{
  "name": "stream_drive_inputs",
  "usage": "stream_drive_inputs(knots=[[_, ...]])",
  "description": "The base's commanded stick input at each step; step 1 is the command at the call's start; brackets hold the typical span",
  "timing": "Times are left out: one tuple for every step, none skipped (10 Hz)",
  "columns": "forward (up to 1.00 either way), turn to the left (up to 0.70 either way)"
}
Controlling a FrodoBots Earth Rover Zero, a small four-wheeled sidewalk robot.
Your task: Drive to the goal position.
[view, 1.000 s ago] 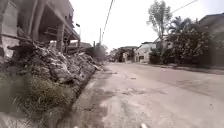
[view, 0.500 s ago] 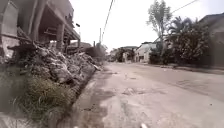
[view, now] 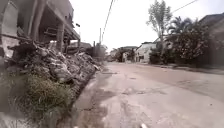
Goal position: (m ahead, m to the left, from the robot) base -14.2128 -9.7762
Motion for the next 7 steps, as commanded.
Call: stream_drive_inputs(knots=[[0.05,0.00],[0.05,0.00],[0.04,0.00],[0.04,0.00],[0.05,0.00],[0.05,0.00],[0.04,0.00]])
